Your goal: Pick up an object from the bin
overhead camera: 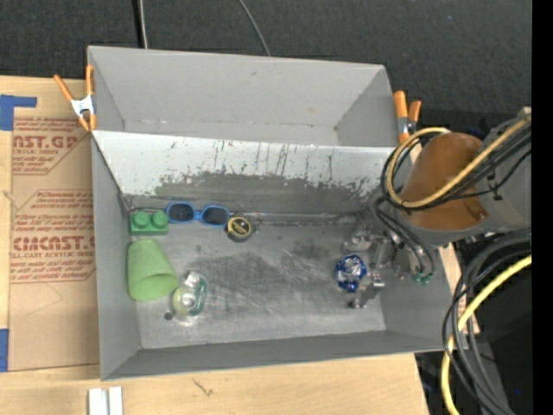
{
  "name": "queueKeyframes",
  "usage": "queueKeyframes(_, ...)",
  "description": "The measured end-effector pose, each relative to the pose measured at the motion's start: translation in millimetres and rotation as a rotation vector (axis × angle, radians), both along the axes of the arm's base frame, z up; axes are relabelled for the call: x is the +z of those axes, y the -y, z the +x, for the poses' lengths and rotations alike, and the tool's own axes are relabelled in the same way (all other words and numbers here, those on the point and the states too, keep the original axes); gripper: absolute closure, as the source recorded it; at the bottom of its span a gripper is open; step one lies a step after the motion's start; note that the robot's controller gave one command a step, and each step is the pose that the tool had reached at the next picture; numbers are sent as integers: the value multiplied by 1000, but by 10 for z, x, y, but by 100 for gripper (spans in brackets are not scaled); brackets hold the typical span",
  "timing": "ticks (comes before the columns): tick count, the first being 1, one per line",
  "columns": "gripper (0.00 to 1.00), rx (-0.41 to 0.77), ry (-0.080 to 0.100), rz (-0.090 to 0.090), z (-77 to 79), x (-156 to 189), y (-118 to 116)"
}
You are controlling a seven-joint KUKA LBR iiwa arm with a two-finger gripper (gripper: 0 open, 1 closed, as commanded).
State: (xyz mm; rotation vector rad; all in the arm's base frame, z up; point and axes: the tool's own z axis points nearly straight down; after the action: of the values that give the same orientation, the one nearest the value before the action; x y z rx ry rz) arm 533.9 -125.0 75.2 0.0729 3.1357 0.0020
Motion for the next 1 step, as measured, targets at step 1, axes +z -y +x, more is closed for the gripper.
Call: queueKeyframes(1,100,-1,11,-2,29,18,3)
